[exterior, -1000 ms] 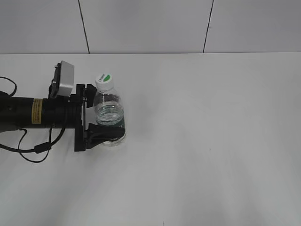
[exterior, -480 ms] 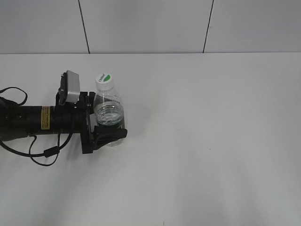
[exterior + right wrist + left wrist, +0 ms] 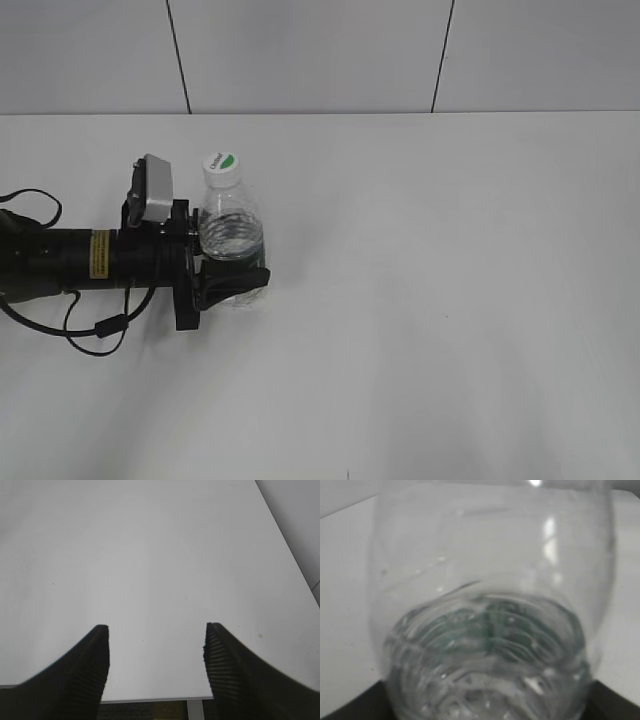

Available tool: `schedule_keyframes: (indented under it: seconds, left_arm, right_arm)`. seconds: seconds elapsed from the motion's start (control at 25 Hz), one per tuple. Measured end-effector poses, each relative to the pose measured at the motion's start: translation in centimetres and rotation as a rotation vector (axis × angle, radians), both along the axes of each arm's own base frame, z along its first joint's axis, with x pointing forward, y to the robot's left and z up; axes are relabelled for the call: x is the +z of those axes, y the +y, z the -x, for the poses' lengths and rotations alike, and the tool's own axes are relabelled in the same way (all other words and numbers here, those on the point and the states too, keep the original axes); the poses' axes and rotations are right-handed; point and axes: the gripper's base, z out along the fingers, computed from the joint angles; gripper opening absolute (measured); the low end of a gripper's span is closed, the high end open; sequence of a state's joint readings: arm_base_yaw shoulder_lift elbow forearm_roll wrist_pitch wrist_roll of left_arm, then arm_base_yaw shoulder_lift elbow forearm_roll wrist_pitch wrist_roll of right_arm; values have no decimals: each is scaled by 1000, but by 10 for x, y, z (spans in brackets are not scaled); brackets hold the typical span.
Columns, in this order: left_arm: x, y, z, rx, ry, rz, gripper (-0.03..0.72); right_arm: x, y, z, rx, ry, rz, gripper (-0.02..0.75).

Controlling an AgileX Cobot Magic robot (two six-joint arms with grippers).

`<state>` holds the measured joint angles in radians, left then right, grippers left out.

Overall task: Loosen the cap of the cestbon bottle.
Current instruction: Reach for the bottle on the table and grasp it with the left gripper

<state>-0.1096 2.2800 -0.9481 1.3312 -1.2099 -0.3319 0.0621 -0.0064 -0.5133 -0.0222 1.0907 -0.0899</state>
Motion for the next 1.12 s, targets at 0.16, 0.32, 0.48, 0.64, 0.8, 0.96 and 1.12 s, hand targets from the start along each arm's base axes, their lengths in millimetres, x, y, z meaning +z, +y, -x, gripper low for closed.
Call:
schedule_keyframes:
  seconds: [0.16, 0.32, 0.48, 0.64, 0.8, 0.96, 1.12]
  left_arm:
    - [0, 0, 0, 1, 0, 0, 402]
    - [0, 0, 0, 0, 0, 0, 402]
    - [0, 0, 0, 0, 0, 0, 402]
    - [0, 0, 0, 0, 0, 0, 402]
    - [0, 0, 0, 0, 0, 1, 402]
    - [0, 0, 0, 0, 0, 1, 402]
    - [0, 0, 0, 0, 0, 2, 402]
  right_arm:
    - [0, 0, 0, 0, 0, 0, 461]
    - [0, 0, 0, 0, 0, 0, 461]
    - [0, 0, 0, 0, 0, 0, 461]
    - [0, 0, 0, 0, 0, 0, 461]
    - [0, 0, 0, 0, 0, 0, 461]
    - [0, 0, 0, 0, 0, 0, 461]
    - [0, 0, 0, 0, 0, 0, 461]
